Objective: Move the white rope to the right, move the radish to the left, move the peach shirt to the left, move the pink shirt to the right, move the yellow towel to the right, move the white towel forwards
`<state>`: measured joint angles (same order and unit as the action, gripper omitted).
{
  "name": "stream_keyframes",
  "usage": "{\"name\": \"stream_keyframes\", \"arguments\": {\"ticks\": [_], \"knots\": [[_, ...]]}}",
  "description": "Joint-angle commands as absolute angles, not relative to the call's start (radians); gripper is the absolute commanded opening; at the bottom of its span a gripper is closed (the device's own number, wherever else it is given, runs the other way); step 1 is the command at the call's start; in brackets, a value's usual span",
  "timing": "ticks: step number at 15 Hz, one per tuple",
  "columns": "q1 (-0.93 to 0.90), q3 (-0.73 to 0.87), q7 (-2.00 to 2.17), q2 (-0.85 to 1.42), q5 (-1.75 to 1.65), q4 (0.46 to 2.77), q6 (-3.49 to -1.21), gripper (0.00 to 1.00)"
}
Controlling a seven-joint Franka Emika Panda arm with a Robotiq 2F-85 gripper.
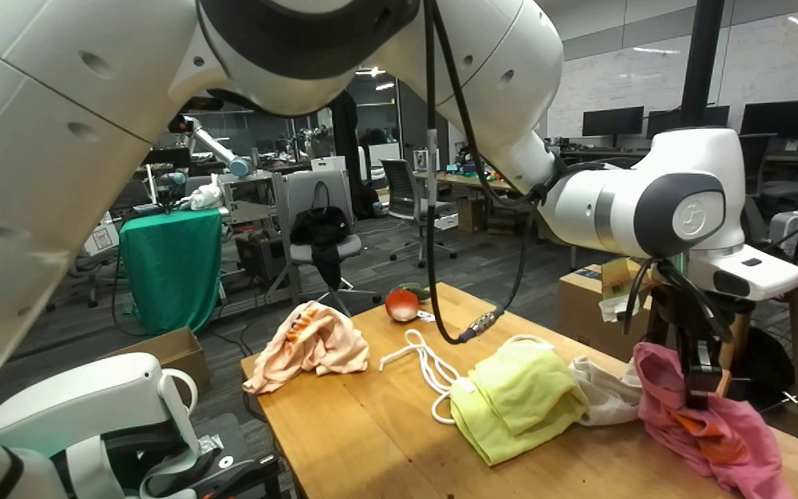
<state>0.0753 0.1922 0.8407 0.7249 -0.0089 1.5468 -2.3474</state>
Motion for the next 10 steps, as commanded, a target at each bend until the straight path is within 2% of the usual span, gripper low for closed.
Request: {"name": "stream_keyframes", "arguments": {"ticks": [1, 3, 6, 10], "knots": [[0.089, 0.192, 0.818, 0.745, 0.027, 1.497, -2.302, 0.36], [0.092, 0.190, 0.815, 0.743, 0.030, 1.496, -2.292, 0.47], [0.087, 0.191, 0.811, 0.729, 0.029, 1.504, -2.285, 0.72], [0.062, 0.197, 0.791, 0.673, 0.000, 1.540, -2.265, 0.99]]}}
